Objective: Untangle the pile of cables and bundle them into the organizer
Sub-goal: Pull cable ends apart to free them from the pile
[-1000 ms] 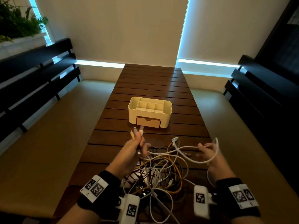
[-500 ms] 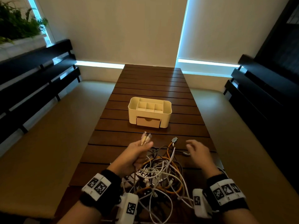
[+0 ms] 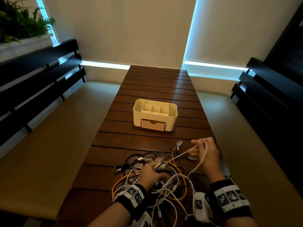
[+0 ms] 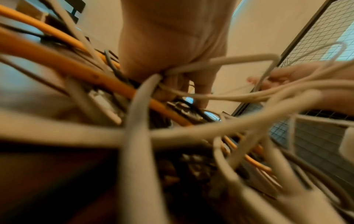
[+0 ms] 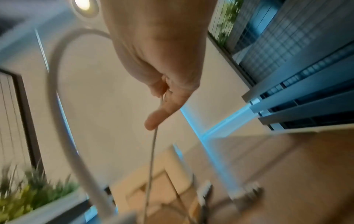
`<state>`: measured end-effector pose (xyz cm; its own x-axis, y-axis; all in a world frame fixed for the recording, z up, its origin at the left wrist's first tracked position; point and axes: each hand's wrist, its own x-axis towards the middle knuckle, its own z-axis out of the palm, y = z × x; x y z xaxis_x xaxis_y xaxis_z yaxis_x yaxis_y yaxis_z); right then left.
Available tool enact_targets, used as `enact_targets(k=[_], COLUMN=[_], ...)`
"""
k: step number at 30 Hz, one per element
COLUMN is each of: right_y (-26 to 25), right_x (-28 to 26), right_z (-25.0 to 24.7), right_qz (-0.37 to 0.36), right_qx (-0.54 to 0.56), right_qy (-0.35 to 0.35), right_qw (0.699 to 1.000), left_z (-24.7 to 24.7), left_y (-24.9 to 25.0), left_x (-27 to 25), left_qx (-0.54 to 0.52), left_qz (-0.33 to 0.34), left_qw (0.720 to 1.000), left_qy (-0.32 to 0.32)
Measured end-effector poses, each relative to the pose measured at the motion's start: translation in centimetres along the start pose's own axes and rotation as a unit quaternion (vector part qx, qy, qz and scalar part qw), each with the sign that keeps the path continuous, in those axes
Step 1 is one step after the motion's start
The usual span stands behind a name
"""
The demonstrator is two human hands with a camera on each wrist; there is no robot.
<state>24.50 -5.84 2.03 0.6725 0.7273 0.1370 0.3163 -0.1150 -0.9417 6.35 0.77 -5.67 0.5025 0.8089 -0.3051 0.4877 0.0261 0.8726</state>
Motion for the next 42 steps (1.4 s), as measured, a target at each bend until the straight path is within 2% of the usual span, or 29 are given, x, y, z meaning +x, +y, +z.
enact_targets(k=[5,7,10,11,12,13,14,15,16,17,18,19,21,22,23,24,25,27,28,29,31,32,33,34,36,37,38,40,42], right_y=[-7.0,-9.5,-11.1,-10.6,-9.9,-8.7,-7.4,-6.1,-4.9,-3.8,-3.3,-3.4,-4.6,-5.5,-6.6,-6.9,-6.9,-5.7,-4.8,-4.4,-3.7,-3.4,-3.2,-3.1,-2.8,-2.7,-2.5,-2.1,-1.1], right_x=[0.9,0.3,-1.1,-1.5,-1.7,-1.6,-1.5,-1.3,-1.1,-0.8,-0.6,-0.7,-1.8,-2.7,-3.9,-5.1,-6.3,-8.1,-8.6,-8.8,-8.7,-8.5,-8.2,-7.7,-6.4,-5.8,-5.3,-4.8,-5.0], right_z=[-5.2,-6.9,-8.1,-8.6,-9.1,-9.8,-10.4,-10.8,-10.9,-10.6,-9.8,-8.6,-5.2,-3.2,-1.3,0.4,2.0,3.8,4.1,4.1,3.2,2.6,2.0,1.5,1.1,1.1,1.2,1.6,2.4], right_qz=[-0.129,-0.173,-0.174,-0.152,-0.117,-0.070,-0.007,0.064,0.113,0.133,0.126,0.102,0.019,-0.005,-0.008,-0.001,0.009,-0.005,-0.010,0.005,0.048,0.056,0.062,0.063,0.028,-0.004,-0.035,-0.094,-0.142], right_qx=[0.152,0.165,0.087,0.012,-0.108,-0.245,-0.365,-0.462,-0.537,-0.588,-0.603,-0.583,-0.442,-0.338,-0.246,-0.186,-0.178,-0.268,-0.313,-0.332,-0.326,-0.317,-0.301,-0.277,-0.237,-0.233,-0.244,-0.306,-0.396], right_qy=[0.153,0.156,0.026,-0.039,-0.114,-0.202,-0.290,-0.344,-0.357,-0.332,-0.282,-0.233,-0.183,-0.212,-0.277,-0.361,-0.447,-0.572,-0.603,-0.621,-0.650,-0.656,-0.650,-0.626,-0.518,-0.461,-0.425,-0.413,-0.427], right_qw=[0.968,0.958,0.980,0.987,0.981,0.946,0.885,0.815,0.756,0.725,0.736,0.772,0.878,0.917,0.929,0.914,0.877,0.775,0.734,0.710,0.684,0.682,0.694,0.726,0.822,0.856,0.871,0.852,0.800], left_z=[0.1,0.2,-0.3,-0.9,-1.8,-2.9,-4.0,-5.1,-5.9,-6.5,-6.7,-6.6,-6.1,-5.8,-5.6,-5.6,-5.7,-6.7,-7.5,-8.3,-9.5,-9.9,-10.0,-9.8,-8.7,-8.1,-7.5,-6.9,-6.5], left_y=[-0.5,-0.6,0.4,0.7,1.0,1.1,1.2,1.3,1.4,1.5,1.7,2.0,2.7,3.1,3.5,3.9,4.3,4.8,4.7,4.4,3.1,2.3,1.5,0.8,-0.3,-0.7,-0.9,-0.9,-0.6], left_x=[0.5,0.6,-0.2,-0.7,-1.2,-1.7,-2.2,-2.6,-3.1,-3.6,-3.9,-4.2,-4.5,-4.6,-4.7,-4.7,-4.8,-4.9,-4.8,-4.7,-4.3,-4.1,-4.0,-4.0,-4.2,-4.4,-4.5,-4.5,-4.5], left_qx=[0.038,-0.028,-0.185,-0.233,-0.281,-0.326,-0.361,-0.376,-0.369,-0.347,-0.323,-0.309,-0.320,-0.344,-0.370,-0.395,-0.422,-0.484,-0.506,-0.513,-0.493,-0.464,-0.417,-0.350,-0.210,-0.164,-0.142,-0.132,-0.121], left_qz=[0.007,0.003,-0.010,-0.025,-0.039,-0.049,-0.052,-0.049,-0.041,-0.029,-0.017,-0.004,0.017,0.028,0.039,0.054,0.069,0.079,0.071,0.056,0.007,-0.025,-0.054,-0.075,-0.082,-0.081,-0.084,-0.089,-0.085], left_qw=[0.999,0.999,0.982,0.972,0.959,0.944,0.930,0.921,0.919,0.922,0.925,0.926,0.914,0.902,0.890,0.879,0.868,0.843,0.839,0.843,0.865,0.882,0.903,0.928,0.964,0.971,0.973,0.976,0.980], left_qy=[0.015,0.021,0.030,0.024,0.012,-0.011,-0.045,-0.087,-0.130,-0.168,-0.197,-0.219,-0.248,-0.258,-0.263,-0.261,-0.254,-0.222,-0.190,-0.153,-0.094,-0.083,-0.087,-0.101,-0.143,-0.156,-0.159,-0.148,-0.130])
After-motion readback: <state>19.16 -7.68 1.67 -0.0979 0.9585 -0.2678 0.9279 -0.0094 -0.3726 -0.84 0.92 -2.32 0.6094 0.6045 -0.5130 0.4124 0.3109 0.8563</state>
